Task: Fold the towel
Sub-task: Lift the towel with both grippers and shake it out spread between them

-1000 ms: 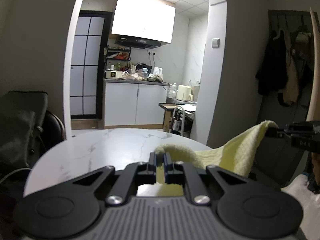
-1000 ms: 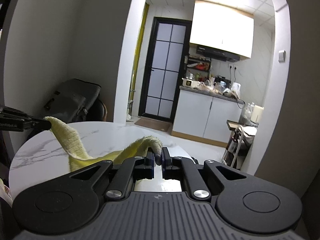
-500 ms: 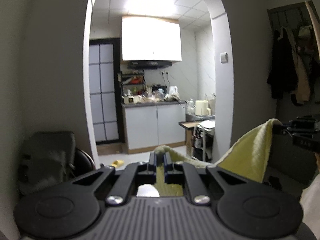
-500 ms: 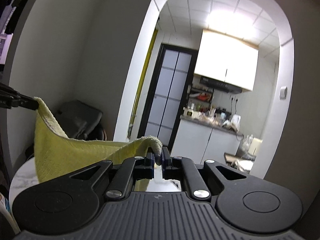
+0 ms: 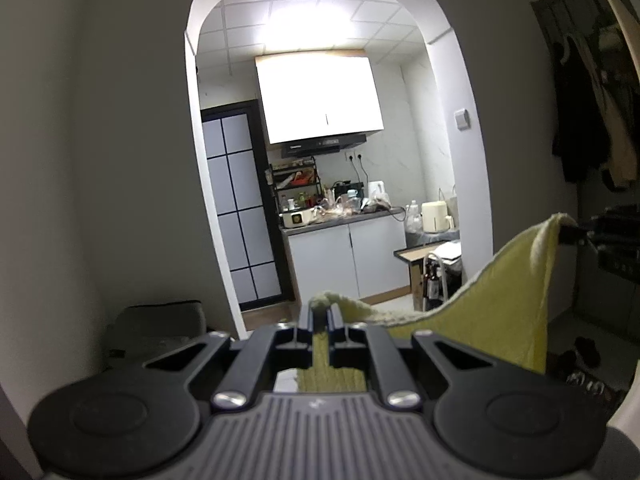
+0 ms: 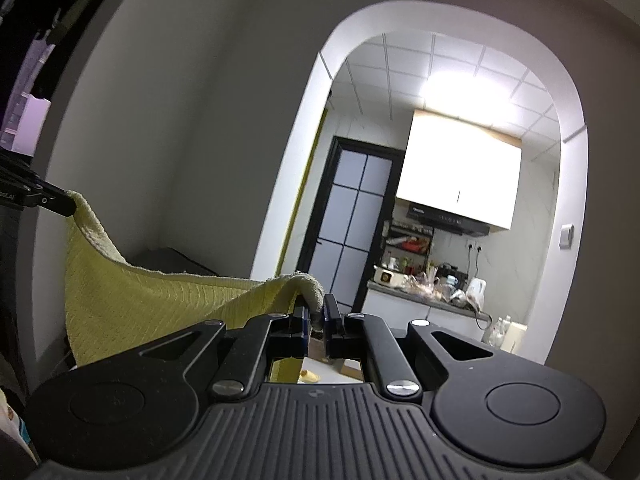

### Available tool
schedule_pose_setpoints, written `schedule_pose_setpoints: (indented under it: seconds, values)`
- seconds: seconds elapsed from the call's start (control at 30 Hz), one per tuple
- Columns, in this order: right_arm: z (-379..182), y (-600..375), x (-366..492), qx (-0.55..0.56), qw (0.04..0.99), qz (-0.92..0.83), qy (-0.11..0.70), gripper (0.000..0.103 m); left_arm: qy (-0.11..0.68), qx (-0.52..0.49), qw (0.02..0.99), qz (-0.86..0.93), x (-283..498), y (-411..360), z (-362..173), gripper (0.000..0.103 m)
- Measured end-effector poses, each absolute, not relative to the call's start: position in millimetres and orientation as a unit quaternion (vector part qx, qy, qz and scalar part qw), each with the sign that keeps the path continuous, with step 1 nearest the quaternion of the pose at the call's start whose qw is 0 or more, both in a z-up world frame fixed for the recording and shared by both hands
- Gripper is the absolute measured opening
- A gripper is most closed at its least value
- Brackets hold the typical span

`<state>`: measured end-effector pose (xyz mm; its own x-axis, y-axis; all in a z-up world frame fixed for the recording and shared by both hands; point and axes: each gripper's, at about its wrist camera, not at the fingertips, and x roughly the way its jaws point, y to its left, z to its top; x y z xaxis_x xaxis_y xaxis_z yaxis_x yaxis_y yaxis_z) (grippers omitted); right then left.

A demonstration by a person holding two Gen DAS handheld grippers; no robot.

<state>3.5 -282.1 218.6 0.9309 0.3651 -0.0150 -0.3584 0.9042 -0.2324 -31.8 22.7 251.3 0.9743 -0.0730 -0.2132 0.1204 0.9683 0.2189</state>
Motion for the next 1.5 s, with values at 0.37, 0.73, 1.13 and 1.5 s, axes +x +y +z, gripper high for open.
schedule_pose_setpoints:
  seconds: [0.37, 0.73, 1.13, 1.5]
  values:
    - [217.2, -289.8, -43.2, -0.11, 0.973, 0.199, -0.034, 0.008, 0.094, 0.115, 0.987, -0.056, -88.6, 13.5, 251.9, 0.007]
    - [210.2, -294.1, -79.0, -0.109, 0.972, 0.207, -0.032, 0.007, 0.094, 0.128, 0.986, -0.058, -116.4, 9.7, 251.5, 0.007]
    - [183.7, -283.9, -26.9, -0.11, 0.973, 0.2, 0.015, 0.008, 0.141, 0.103, 0.983, -0.053, -68.1, 31.2, 217.1, 0.007]
    - [171.5, -270.3, 40.0, -0.118, 0.974, 0.189, 0.036, 0.008, 0.168, 0.071, 0.982, -0.054, -2.3, 58.8, 188.1, 0.007]
